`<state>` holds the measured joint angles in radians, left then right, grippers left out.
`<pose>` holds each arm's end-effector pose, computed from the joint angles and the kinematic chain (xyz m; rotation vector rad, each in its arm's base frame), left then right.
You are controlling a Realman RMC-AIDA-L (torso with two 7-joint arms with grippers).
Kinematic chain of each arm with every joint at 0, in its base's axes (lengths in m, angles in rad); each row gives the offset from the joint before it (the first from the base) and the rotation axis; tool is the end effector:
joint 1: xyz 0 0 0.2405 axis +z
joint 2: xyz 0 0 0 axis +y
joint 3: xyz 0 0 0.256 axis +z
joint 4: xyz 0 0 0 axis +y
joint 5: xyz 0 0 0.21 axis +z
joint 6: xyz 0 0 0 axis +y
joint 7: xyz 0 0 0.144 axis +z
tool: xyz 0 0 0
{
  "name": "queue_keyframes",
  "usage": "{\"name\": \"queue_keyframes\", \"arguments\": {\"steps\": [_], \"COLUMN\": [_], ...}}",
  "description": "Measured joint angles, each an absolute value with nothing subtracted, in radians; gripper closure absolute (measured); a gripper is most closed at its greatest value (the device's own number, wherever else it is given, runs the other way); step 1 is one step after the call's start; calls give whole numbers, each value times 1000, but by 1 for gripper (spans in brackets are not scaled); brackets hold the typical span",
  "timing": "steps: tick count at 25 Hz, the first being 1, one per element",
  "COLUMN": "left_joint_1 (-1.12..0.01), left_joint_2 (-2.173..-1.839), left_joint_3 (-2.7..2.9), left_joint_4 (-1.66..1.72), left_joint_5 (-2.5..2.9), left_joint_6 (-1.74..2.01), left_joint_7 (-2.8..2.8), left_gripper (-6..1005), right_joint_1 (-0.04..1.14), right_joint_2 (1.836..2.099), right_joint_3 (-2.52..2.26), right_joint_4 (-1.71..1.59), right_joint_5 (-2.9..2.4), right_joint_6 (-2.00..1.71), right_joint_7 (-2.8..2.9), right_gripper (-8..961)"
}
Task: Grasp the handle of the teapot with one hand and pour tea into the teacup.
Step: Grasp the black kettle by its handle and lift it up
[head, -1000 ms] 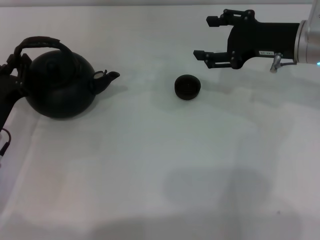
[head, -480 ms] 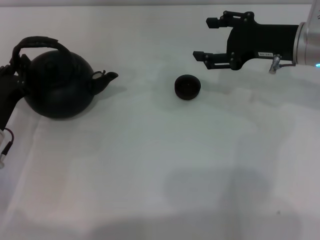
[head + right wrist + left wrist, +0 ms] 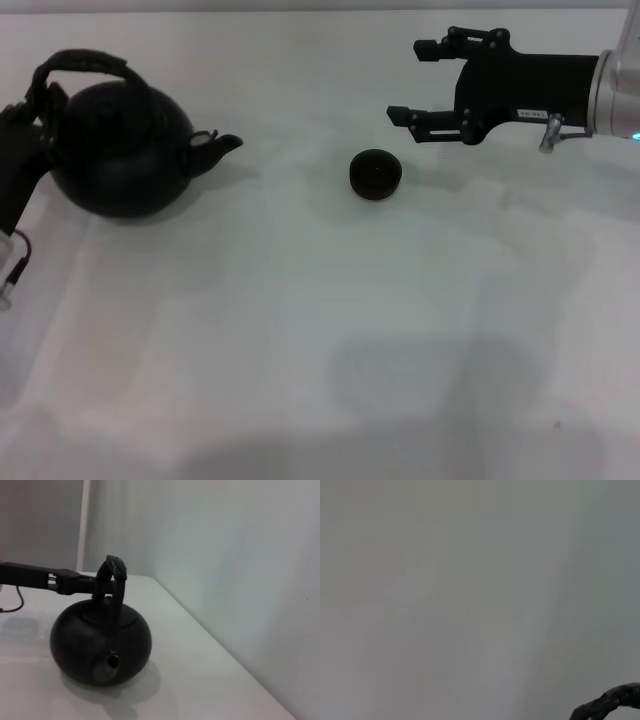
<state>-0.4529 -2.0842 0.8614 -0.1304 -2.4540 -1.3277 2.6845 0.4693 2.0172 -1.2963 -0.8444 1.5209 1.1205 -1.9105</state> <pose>-0.3432 0.2948 -0.0272 -1.6475 -0.7746 -0.8580 0.2256 0.3691 -0.0139 -2.6456 0.1095 0.4301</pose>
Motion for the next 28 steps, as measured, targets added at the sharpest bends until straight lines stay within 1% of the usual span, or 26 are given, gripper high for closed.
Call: {"name": "queue_keyframes", "arguments": {"steps": [8,19,28], "left_joint_1": [-484,-495,-492], "left_joint_2": [-2077,-2075,-2071], "left_joint_3": [872,898,1138], "left_joint_4": [-8,418,697], "left_joint_5": [-2356,-1960,-1686], "left_joint_6": [-1270,-948,-698], "left_joint_7": [2567,1985,1519], "left_gripper": [840,840,840], "right_joint_1": [469,464,455], "right_joint_2": [2019,2017,2015], "right_joint_3": [-1298,-1291,-1287], "right_joint_4": [-819,-813,-801], "right_joint_5": [1563,1572,1612], "right_joint_6": [1125,1125,1119], "right_joint_7": [-1943,-1956,-1983], "right_gripper": [132,133,133]}}
